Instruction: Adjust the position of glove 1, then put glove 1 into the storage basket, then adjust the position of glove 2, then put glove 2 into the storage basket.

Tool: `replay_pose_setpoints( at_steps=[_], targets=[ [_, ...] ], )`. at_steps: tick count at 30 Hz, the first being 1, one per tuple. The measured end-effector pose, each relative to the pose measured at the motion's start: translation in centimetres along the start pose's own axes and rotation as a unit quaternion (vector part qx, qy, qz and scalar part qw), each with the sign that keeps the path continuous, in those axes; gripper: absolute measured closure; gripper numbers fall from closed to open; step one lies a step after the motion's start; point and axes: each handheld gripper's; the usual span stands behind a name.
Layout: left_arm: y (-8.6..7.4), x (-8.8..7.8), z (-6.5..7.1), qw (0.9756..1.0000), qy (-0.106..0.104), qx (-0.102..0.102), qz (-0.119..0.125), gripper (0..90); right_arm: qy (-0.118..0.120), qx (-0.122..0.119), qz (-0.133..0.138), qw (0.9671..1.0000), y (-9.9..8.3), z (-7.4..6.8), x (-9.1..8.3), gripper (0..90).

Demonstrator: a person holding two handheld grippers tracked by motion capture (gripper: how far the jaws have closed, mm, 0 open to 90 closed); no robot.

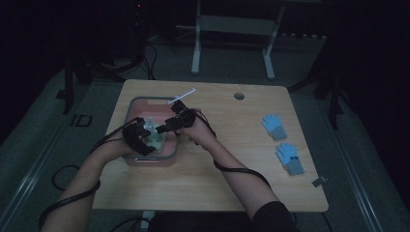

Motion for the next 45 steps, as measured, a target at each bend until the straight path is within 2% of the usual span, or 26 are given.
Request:
replay_pose_setpoints(
  at_steps=[2, 3, 4, 5, 7, 9, 12, 16, 20, 22, 23, 26, 28, 37, 40, 42, 44, 45],
  targets=[
    [-0.1, -0.3, -0.1, 0.9997, -0.005, -0.024, 0.003, 14.3, 0.006, -0.008, 0.006, 0.9999, -0.1, -0.3, -0.7, 27.8],
    [-0.1, -0.3, -0.1, 0.9997, -0.005, -0.024, 0.003, 14.2, 0.006, -0.008, 0.006, 0.9999, -0.1, -0.3, -0.7, 27.8],
    [0.0, -0.6, -0.1, 0.9993, -0.01, -0.035, 0.011, 14.2, 0.007, -0.008, 0.008, 0.9999, -0.1, -0.5, -1.0, 27.2],
    [0.1, -0.8, -0.1, 0.999, -0.008, -0.042, 0.013, 11.2, 0.012, -0.018, 0.009, 0.9997, -0.4, -0.6, -1.4, 22.9],
    [0.4, -1.2, -0.1, 0.998, 0.0, -0.056, 0.029, 7.9, 0.004, -0.02, 0.01, 0.9997, -0.7, -0.7, -1.7, 22.1],
    [0.5, -1.6, -0.1, 0.9964, 0.014, -0.069, 0.047, 7.9, 0.001, -0.028, 0.004, 0.9996, -1.2, -0.7, -2.0, 19.4],
    [0.7, -2.0, -0.4, 0.9942, 0.009, -0.089, 0.059, 7.9, 0.004, -0.026, 0.01, 0.9996, -1.8, -0.7, -2.7, 19.7],
    [1.3, -2.5, 0.0, 0.9913, 0.003, -0.108, 0.076, 8.0, -0.011, -0.035, 0.014, 0.9992, -2.9, -0.5, -4.2, 19.6],
    [2.2, -3.2, 0.5, 0.99, -0.007, -0.108, 0.09, 8.1, -0.022, -0.04, 0.019, 0.9988, -3.9, -0.3, -5.8, 19.6],
    [2.8, -3.5, 0.8, 0.9897, -0.002, -0.105, 0.097, 8.1, -0.027, -0.041, 0.024, 0.9985, -4.4, -0.2, -6.7, 19.6],
    [3.1, -3.7, 0.9, 0.9894, -0.006, -0.105, 0.1, 8.3, -0.029, -0.041, 0.026, 0.9984, -4.7, -0.1, -7.1, 19.5],
    [4.0, -3.9, 1.6, 0.9901, -0.006, -0.096, 0.103, 8.3, -0.043, -0.041, 0.03, 0.9978, -5.6, -0.1, -8.5, 19.3],
    [4.5, -4.0, 1.9, 0.9894, -0.009, -0.098, 0.107, 8.3, -0.052, -0.038, 0.034, 0.9973, -6.3, -0.1, -9.4, 19.1],
    [6.4, -4.2, 3.2, 0.9846, -0.02, -0.114, 0.131, 8.3, -0.074, -0.029, 0.063, 0.9948, -9.5, -0.1, -13.7, 16.3],
    [7.0, -4.3, 4.1, 0.9828, -0.011, -0.116, 0.143, 8.3, -0.095, -0.028, 0.062, 0.9931, -10.9, -0.1, -14.8, 14.5],
    [7.5, -4.4, 4.8, 0.9815, 0.0, -0.113, 0.154, 8.4, -0.091, -0.022, 0.065, 0.9935, -11.8, 0.0, -15.7, 14.2],
    [8.1, -4.4, 5.5, 0.98, -0.007, -0.112, 0.164, 8.4, -0.092, -0.024, 0.063, 0.9935, -12.8, 0.1, -16.4, 14.1],
    [8.4, -4.4, 5.8, 0.9804, -0.011, -0.109, 0.164, 8.4, -0.098, -0.024, 0.064, 0.9928, -13.3, 0.2, -16.9, 14.8]
  ],
)
Point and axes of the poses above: each handheld gripper's, and its own axes: x roughly forward along the jaws, y roughly out of its top, z roughly to its right, and after that the axes turned 15 degrees about y, right-handed
